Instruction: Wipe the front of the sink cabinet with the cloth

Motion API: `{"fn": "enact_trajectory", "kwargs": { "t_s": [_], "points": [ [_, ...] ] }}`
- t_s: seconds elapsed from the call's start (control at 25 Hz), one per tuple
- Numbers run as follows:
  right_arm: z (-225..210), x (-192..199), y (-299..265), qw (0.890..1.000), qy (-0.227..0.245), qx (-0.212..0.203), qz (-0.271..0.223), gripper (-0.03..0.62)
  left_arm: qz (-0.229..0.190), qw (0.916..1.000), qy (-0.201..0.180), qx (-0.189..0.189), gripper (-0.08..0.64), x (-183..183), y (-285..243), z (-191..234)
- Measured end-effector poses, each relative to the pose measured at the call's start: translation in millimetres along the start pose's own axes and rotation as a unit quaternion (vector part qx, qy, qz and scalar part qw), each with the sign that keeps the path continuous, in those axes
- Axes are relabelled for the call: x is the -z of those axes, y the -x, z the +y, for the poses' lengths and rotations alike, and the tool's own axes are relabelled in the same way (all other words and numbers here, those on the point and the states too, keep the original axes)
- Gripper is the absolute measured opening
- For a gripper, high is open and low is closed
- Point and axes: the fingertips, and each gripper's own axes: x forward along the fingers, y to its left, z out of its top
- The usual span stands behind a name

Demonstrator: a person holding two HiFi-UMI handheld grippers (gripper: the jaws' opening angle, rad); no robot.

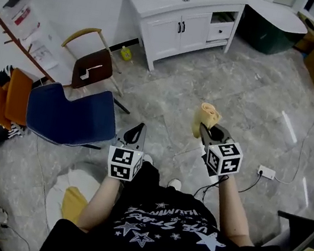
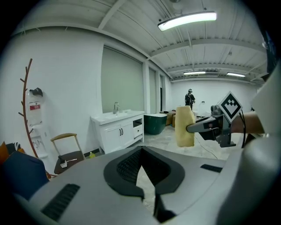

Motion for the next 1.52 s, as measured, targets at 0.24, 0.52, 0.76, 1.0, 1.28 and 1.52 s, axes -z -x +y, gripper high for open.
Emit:
{"fn": "enact_trajectory", "kwargs": {
  "t_s": [0.24,0.52,0.76,1.0,1.28,1.52],
  "points": [
    [-15.9,0.3,-13.2,1.0,-0.005,0.005,0.001,0.063,0.01,0.9999,0.006,0.004,0.015,1.0,-21.1,5.5],
    [-67.7,-17.0,-74.1,0.999,-0.011,0.024,0.025,0.063,0.01,0.9998,0.014,0.009,0.015,-17.0,-107.8,40.2],
    [-147.9,-55.2,-146.7,0.997,-0.008,0.053,0.049,0.063,0.017,0.9991,0.014,0.035,0.015,-43.8,-224.8,70.3],
    [-198.3,-115.3,-218.7,0.995,-0.026,0.078,0.048,0.063,0.022,0.9976,-0.01,0.065,0.017,-88.0,-322.4,110.9],
    [-251.3,-135.8,-252.4,0.992,-0.018,0.107,0.066,0.063,0.017,0.9974,0.0,0.07,0.016,-116.5,-384.7,138.8],
    [-306.1,-140.0,-284.8,0.992,-0.037,0.096,0.073,0.063,0.04,0.9983,0.017,0.038,0.016,-107.0,-414.4,146.2]
  ]
}}
